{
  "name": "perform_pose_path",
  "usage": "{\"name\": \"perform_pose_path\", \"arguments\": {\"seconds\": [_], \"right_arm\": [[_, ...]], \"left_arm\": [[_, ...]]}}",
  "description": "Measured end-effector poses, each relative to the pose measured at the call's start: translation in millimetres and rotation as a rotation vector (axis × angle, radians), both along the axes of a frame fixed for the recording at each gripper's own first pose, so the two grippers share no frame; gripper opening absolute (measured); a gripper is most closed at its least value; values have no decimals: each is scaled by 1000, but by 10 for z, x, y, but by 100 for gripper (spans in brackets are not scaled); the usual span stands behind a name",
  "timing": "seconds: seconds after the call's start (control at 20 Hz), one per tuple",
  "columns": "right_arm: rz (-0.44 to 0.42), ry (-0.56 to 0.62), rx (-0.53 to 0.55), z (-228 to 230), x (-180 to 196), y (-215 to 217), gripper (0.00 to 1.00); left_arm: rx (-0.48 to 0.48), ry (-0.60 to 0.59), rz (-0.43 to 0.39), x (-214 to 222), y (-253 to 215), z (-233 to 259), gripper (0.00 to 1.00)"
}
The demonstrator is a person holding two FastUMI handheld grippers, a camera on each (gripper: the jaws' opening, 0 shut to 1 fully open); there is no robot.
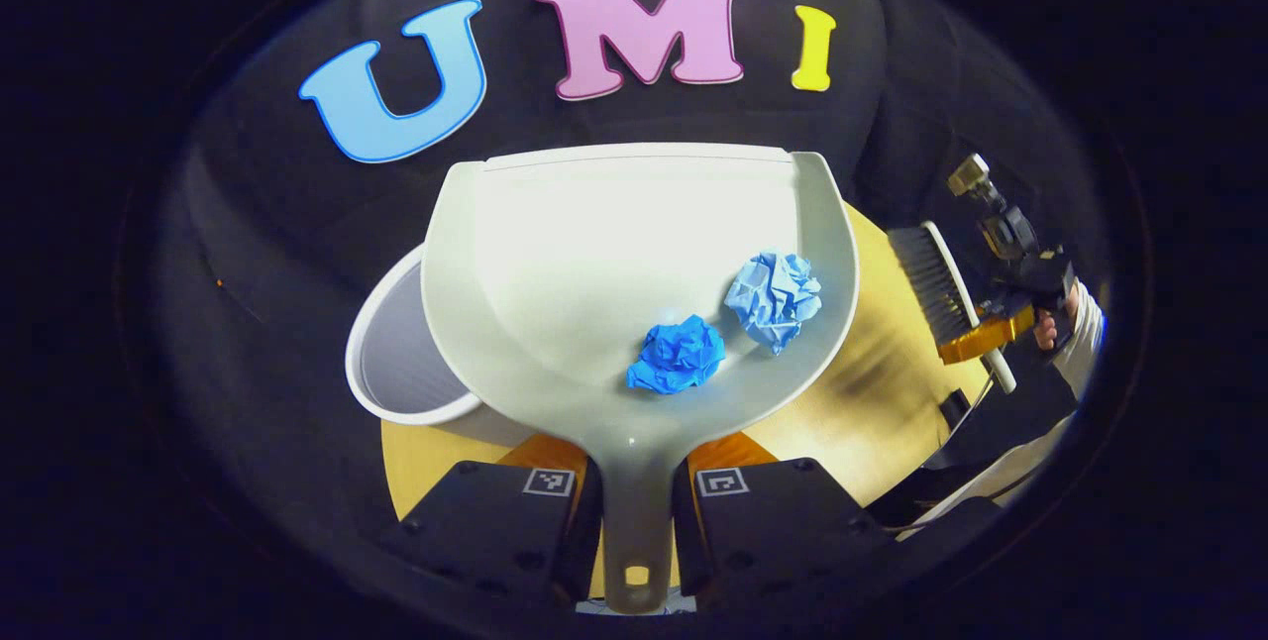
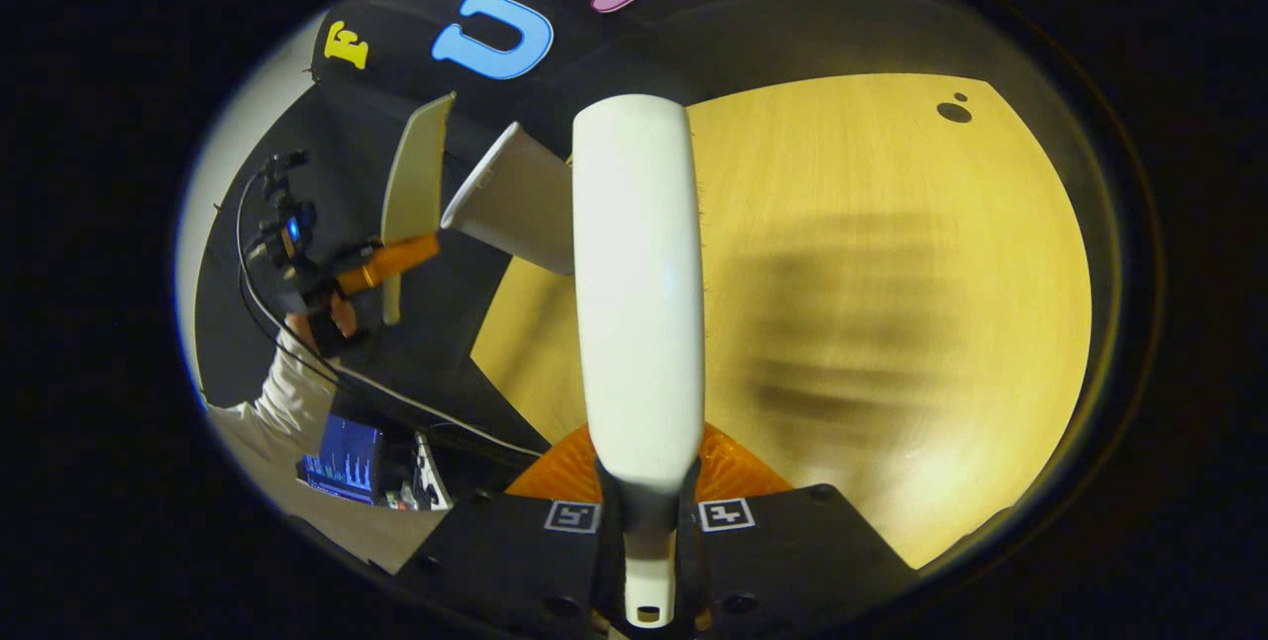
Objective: Pick up the small broom and dustpan from the desktop, sweep the trash into the dustpan with the broom, and then empty the trash into the garbage bin.
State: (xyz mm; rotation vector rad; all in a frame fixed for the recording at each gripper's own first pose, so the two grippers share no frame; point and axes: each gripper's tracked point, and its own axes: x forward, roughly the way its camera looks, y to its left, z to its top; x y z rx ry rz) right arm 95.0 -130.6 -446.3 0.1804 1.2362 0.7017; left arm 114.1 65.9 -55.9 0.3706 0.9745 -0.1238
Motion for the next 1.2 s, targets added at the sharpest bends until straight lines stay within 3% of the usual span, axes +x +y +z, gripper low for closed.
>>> {"name": "perform_pose_path", "arguments": {"seconds": [0.25,0.55,0.75,0.95,1.2], "right_arm": [[-71,2,18,34,-31,-46,22],[-65,-4,19,46,-61,6,22],[-66,-2,0,11,-85,3,21],[-79,-5,6,26,-78,-5,22],[-93,-3,-9,-3,-114,-70,22]], "left_arm": [[263,-5,61,168,802,323,28],[571,76,94,263,1634,615,28],[789,164,29,271,1936,739,28],[1070,228,-69,254,1966,909,29],[1312,298,-204,276,2028,1060,28]]}}
